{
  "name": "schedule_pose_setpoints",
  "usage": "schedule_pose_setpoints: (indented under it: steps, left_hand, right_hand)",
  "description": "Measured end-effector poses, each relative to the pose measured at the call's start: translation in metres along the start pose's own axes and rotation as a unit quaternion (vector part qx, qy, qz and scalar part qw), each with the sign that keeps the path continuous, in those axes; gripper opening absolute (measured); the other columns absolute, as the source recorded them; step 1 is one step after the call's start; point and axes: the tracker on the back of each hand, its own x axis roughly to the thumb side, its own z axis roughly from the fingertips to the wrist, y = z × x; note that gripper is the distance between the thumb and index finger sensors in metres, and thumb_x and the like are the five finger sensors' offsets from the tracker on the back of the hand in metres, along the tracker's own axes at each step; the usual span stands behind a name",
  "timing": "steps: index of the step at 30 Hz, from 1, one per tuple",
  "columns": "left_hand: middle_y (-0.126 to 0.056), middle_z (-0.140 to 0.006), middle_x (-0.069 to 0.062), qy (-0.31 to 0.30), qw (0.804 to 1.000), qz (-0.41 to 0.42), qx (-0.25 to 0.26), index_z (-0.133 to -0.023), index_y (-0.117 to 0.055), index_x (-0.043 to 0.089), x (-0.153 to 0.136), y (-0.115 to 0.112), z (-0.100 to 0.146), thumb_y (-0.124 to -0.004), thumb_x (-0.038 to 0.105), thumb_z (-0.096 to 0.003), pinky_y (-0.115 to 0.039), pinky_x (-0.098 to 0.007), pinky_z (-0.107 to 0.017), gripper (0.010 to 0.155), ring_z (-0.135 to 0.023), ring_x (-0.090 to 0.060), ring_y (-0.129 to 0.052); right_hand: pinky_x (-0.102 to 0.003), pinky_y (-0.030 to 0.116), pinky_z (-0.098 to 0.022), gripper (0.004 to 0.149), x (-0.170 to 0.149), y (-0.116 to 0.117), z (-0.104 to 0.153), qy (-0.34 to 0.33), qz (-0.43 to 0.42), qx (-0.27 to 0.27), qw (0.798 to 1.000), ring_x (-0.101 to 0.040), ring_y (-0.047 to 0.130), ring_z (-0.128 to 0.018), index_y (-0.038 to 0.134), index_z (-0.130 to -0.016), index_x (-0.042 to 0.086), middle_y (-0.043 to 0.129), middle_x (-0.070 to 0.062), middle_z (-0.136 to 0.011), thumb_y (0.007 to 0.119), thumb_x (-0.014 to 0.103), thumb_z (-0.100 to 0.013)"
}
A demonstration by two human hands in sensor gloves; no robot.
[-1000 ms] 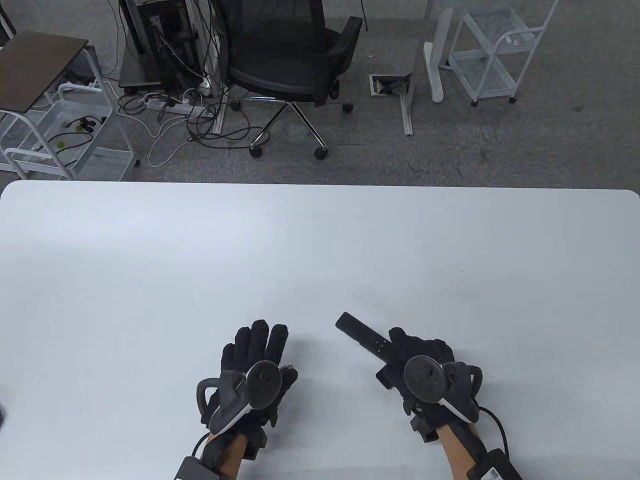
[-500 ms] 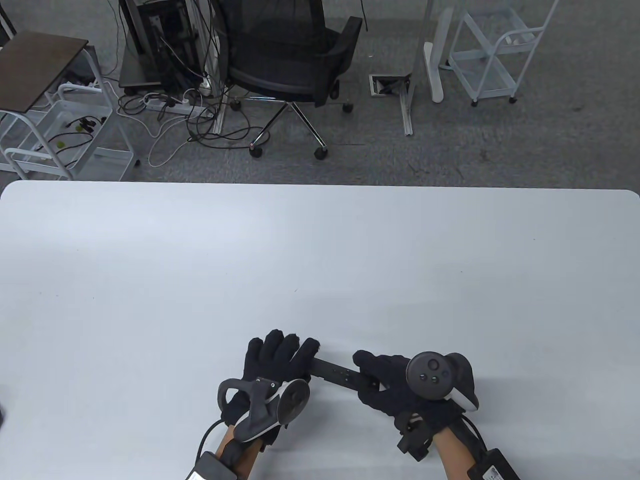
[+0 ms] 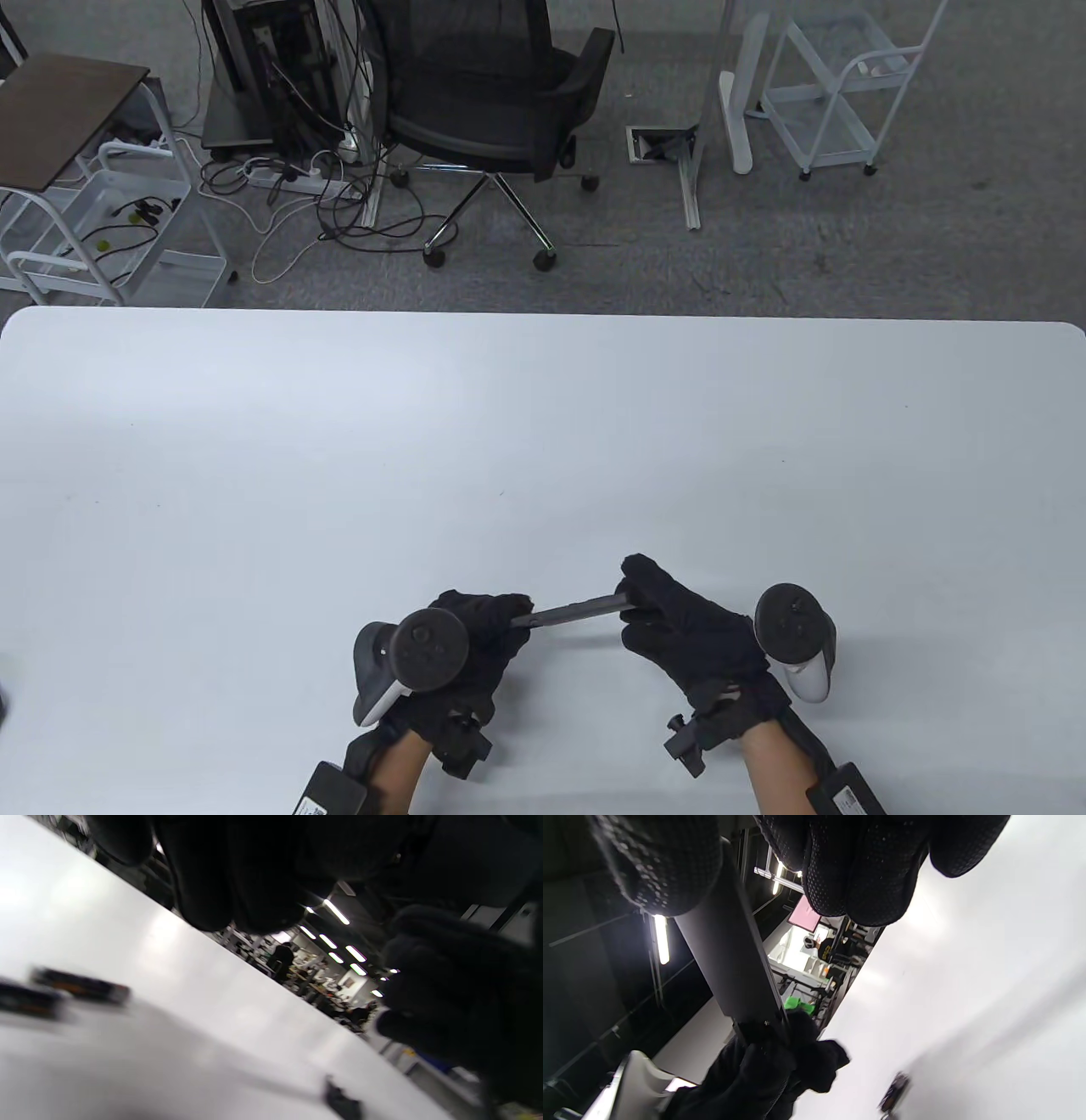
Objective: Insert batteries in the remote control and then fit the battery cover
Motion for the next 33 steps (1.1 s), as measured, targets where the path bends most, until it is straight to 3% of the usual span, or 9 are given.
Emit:
schedule_pose_setpoints:
  steps: [4, 8, 12, 16, 20, 24, 28, 33]
  left_hand:
    - [-0.105, -0.07, 0.001, -0.024, 0.993, 0.091, -0.069, -0.091, -0.081, 0.031, 0.005, -0.012, -0.003, -0.075, 0.047, -0.0478, -0.062, -0.06, -0.081, 0.047, -0.089, -0.026, -0.093]
    - [-0.105, -0.067, 0.0, -0.021, 0.985, 0.102, -0.141, -0.092, -0.081, 0.031, 0.008, -0.027, -0.005, -0.075, 0.048, -0.0485, -0.057, -0.062, -0.081, 0.047, -0.092, -0.029, -0.089]
    - [-0.103, -0.067, -0.001, -0.02, 0.981, 0.104, -0.165, -0.094, -0.081, 0.029, 0.007, -0.028, -0.006, -0.076, 0.052, -0.0468, -0.053, -0.064, -0.082, 0.053, -0.093, -0.031, -0.086]
    - [-0.102, -0.074, -0.002, -0.009, 0.99, 0.074, -0.121, -0.097, -0.079, 0.03, -0.003, -0.011, -0.003, -0.076, 0.058, -0.0442, -0.055, -0.064, -0.082, 0.06, -0.094, -0.033, -0.085]
    - [-0.104, -0.068, -0.003, 0.05, 0.997, 0.044, -0.037, -0.094, -0.083, 0.027, -0.019, 0.002, -0.002, -0.078, 0.054, -0.0461, -0.061, -0.061, -0.08, 0.055, -0.086, -0.032, -0.092]
    - [-0.104, -0.07, 0.0, 0.103, 0.986, -0.12, 0.055, -0.092, -0.083, 0.031, -0.024, 0.004, -0.003, -0.082, 0.05, -0.0449, -0.063, -0.06, -0.08, 0.051, -0.087, -0.029, -0.092]
    - [-0.1, -0.079, 0.003, 0.127, 0.958, -0.254, 0.03, -0.092, -0.082, 0.035, -0.022, -0.007, -0.012, -0.086, 0.049, -0.0436, -0.061, -0.06, -0.081, 0.05, -0.094, -0.028, -0.088]
    - [-0.098, -0.084, 0.006, 0.126, 0.933, -0.336, 0.0, -0.092, -0.082, 0.037, -0.022, -0.022, -0.021, -0.092, 0.045, -0.0408, -0.06, -0.06, -0.083, 0.053, -0.097, -0.026, -0.085]
  right_hand:
    - [-0.068, 0.061, -0.066, 0.077, -0.001, 0.008, 0.0, -0.01, -0.076, 0.011, 0.997, -0.042, 0.09, -0.08, 0.067, -0.104, 0.013, 0.086, -0.017, -0.097, 0.088, 0.048, -0.039]
    - [-0.066, 0.064, -0.065, 0.069, -0.002, 0.012, 0.001, -0.021, -0.139, -0.001, 0.99, -0.039, 0.094, -0.076, 0.073, -0.1, 0.015, 0.091, -0.015, -0.093, 0.089, 0.045, -0.039]
    - [-0.063, 0.069, -0.063, 0.059, -0.001, 0.012, 0.002, -0.028, -0.155, -0.01, 0.987, -0.036, 0.099, -0.067, 0.08, -0.094, 0.015, 0.097, -0.013, -0.084, 0.089, 0.042, -0.042]
    - [-0.06, 0.072, -0.061, 0.057, 0.001, 0.001, 0.005, -0.03, -0.141, -0.069, 0.987, -0.035, 0.101, -0.063, 0.082, -0.092, 0.015, 0.097, -0.013, -0.083, 0.088, 0.043, -0.043]
    - [-0.058, 0.074, -0.058, 0.057, -0.004, -0.016, 0.011, -0.017, -0.145, -0.145, 0.979, -0.033, 0.102, -0.058, 0.083, -0.091, 0.013, 0.098, -0.014, -0.081, 0.088, 0.043, -0.043]
    - [-0.058, 0.074, -0.057, 0.057, -0.009, -0.025, 0.014, -0.001, -0.156, -0.169, 0.973, -0.033, 0.102, -0.058, 0.082, -0.091, 0.013, 0.097, -0.015, -0.081, 0.088, 0.043, -0.044]
    - [-0.058, 0.074, -0.057, 0.057, -0.01, -0.023, 0.013, 0.005, -0.171, -0.16, 0.972, -0.033, 0.102, -0.058, 0.082, -0.092, 0.012, 0.097, -0.015, -0.082, 0.087, 0.043, -0.044]
    - [-0.058, 0.074, -0.058, 0.057, -0.008, -0.017, 0.013, 0.005, -0.167, -0.142, 0.976, -0.033, 0.102, -0.058, 0.082, -0.092, 0.012, 0.097, -0.015, -0.082, 0.087, 0.043, -0.045]
